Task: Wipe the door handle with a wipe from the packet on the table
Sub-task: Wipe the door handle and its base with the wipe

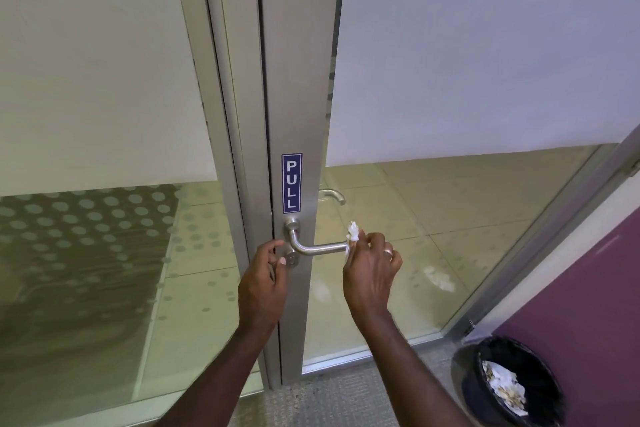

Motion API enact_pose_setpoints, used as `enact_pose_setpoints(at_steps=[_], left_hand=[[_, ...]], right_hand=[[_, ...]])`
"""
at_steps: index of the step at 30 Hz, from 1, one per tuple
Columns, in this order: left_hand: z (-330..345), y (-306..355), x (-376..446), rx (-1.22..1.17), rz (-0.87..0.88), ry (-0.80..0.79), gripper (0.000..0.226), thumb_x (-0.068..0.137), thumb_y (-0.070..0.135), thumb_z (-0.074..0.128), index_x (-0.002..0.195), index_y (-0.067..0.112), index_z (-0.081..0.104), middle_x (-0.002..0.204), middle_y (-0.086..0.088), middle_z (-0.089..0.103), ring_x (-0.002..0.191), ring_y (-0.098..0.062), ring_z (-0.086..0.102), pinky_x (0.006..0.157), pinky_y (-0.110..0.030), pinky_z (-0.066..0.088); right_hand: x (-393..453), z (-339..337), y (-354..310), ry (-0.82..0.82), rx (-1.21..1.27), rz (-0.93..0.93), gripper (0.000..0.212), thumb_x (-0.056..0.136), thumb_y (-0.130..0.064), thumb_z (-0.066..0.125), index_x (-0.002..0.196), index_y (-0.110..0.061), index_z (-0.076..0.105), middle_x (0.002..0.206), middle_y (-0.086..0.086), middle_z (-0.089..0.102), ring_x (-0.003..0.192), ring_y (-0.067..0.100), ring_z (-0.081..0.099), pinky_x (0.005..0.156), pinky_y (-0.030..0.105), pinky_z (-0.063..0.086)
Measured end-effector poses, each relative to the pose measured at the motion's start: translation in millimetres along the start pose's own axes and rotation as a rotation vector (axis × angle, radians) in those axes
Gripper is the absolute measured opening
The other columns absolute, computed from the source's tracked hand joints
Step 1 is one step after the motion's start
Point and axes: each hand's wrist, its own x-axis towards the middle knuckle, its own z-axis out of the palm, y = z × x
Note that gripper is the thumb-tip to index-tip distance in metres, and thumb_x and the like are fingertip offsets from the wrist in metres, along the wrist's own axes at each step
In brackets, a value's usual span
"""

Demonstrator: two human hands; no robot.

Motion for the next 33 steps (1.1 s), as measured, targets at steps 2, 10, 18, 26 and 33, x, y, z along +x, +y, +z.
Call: enact_pose_setpoints(at_steps=[2,10,18,26,33], left_hand=[[2.3,-0.4,2.4,0.005,0.008,0.0,0.031,0.098,0.013,0.059,0.126,0.026,0.058,0.072,0.004,0.055,0.057,-0.011,0.049,0.051,-0.026,0.035],[10.2,-0.5,-5.8,-0.024,-0.042,-0.017,0.018,0.096,0.014,0.062,0.104,0.029,0.056,0.077,0.017,0.062,0.068,-0.002,0.059,0.056,-0.027,0.044],[0.2,-12.8,-2.0,0.011,-0.034,-0.008,0.012,0.092,0.014,0.069,0.094,0.025,0.063,0.083,0.013,0.063,0.073,-0.008,0.061,0.061,-0.032,0.052],[-1.5,-32.7,-0.2,0.008,0.004,-0.036,0.007,0.089,0.012,0.076,0.092,0.017,0.078,0.088,0.008,0.074,0.08,-0.01,0.07,0.072,-0.038,0.06],[0.2,-38.5,-4.7,0.037,-0.033,-0.05,0.005,0.089,0.015,0.077,0.091,0.018,0.078,0.087,0.009,0.075,0.078,-0.008,0.069,0.069,-0.035,0.06]], right_hand=[[2.3,-2.0,0.2,-0.026,0.002,-0.002,0.029,0.101,-0.029,0.054,0.127,-0.021,0.064,0.109,0.003,0.062,0.103,0.027,0.06,0.101,0.045,0.036],[35.7,-11.2,-4.8,-0.17,0.306,0.21,0.036,0.106,-0.033,0.045,0.1,-0.019,0.077,0.091,0.005,0.065,0.084,0.026,0.062,0.089,0.039,0.04],[58.9,-8.7,-1.2,-0.275,0.961,0.715,0.037,0.087,-0.027,0.073,0.054,-0.013,0.061,0.055,-0.002,0.051,0.061,0.022,0.049,0.065,0.03,0.039],[37.2,-12.9,9.3,-0.474,1.218,0.847,0.021,0.089,-0.033,0.074,0.081,-0.015,0.067,0.082,0.001,0.063,0.069,0.013,0.063,0.075,0.031,0.041],[53.7,-1.9,3.8,-0.567,1.335,0.983,0.034,0.093,-0.046,0.067,0.113,-0.018,0.066,0.111,0.0,0.07,0.084,0.011,0.068,0.102,0.041,0.033]])
